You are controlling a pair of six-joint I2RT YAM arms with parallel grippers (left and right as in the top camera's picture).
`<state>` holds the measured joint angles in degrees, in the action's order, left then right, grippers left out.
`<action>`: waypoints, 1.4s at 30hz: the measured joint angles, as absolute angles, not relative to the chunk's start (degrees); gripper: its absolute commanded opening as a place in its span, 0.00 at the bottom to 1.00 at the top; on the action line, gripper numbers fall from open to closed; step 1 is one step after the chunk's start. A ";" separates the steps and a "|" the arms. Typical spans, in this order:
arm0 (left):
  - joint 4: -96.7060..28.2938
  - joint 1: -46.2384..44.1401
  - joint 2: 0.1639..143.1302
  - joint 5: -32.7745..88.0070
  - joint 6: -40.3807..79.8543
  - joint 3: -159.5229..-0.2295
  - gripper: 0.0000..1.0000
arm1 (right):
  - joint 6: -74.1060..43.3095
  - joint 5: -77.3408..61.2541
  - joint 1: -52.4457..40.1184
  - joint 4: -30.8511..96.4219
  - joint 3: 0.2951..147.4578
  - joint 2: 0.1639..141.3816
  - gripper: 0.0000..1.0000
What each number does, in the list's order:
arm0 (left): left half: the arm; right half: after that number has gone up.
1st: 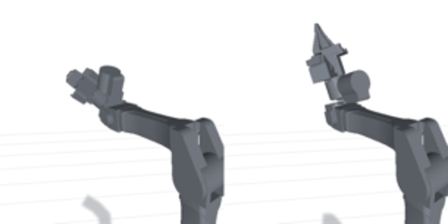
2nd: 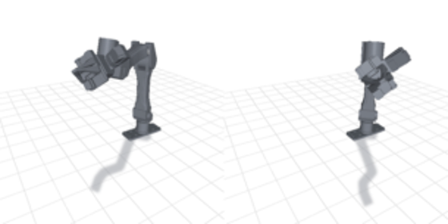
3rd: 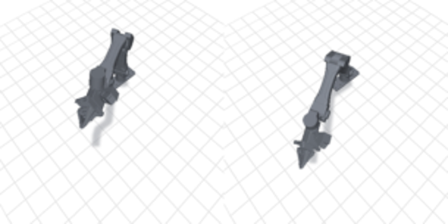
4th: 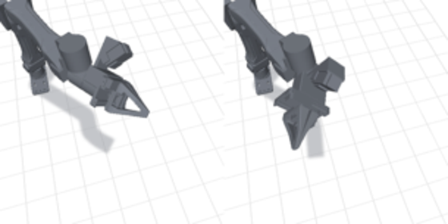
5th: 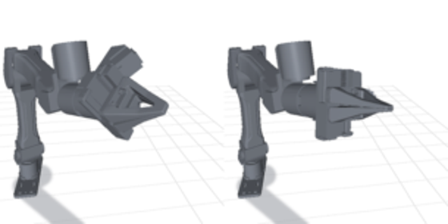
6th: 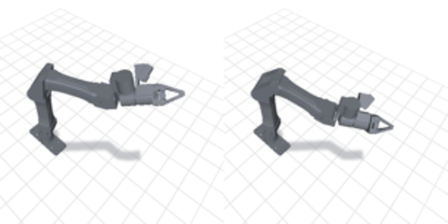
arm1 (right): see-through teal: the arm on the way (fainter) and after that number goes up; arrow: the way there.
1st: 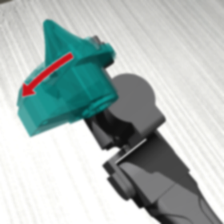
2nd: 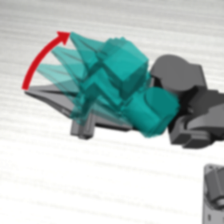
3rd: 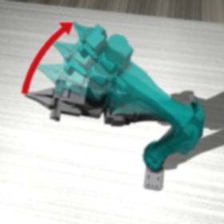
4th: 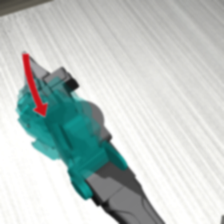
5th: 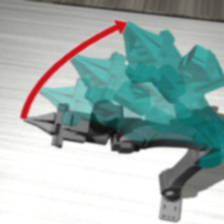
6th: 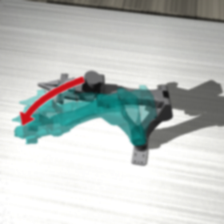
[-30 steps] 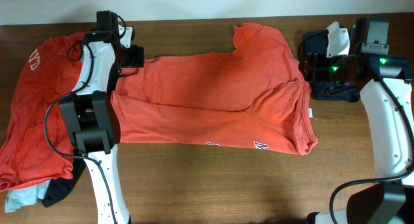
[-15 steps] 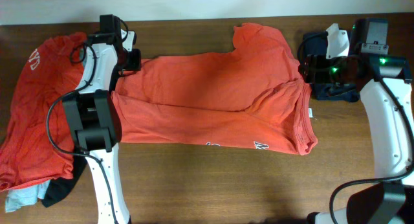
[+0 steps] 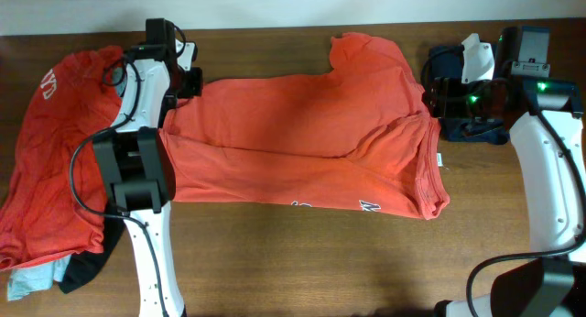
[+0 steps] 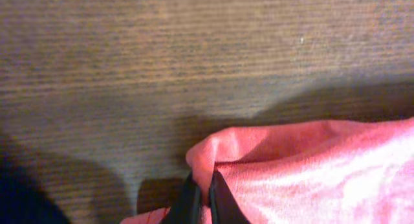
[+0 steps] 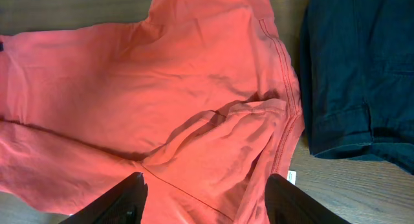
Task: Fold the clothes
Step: 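Pull the shirt's left corner leftward with the left gripper to smooth it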
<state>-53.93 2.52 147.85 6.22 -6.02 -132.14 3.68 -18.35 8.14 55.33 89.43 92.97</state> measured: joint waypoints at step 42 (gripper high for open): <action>-86.41 -2.94 148.59 2.22 -7.53 -153.23 0.53 | 3.66 -18.33 8.14 55.35 89.43 92.97 0.64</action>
<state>-86.41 -2.94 148.59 2.22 -7.53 -153.23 3.66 -18.33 8.14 55.35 89.43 92.97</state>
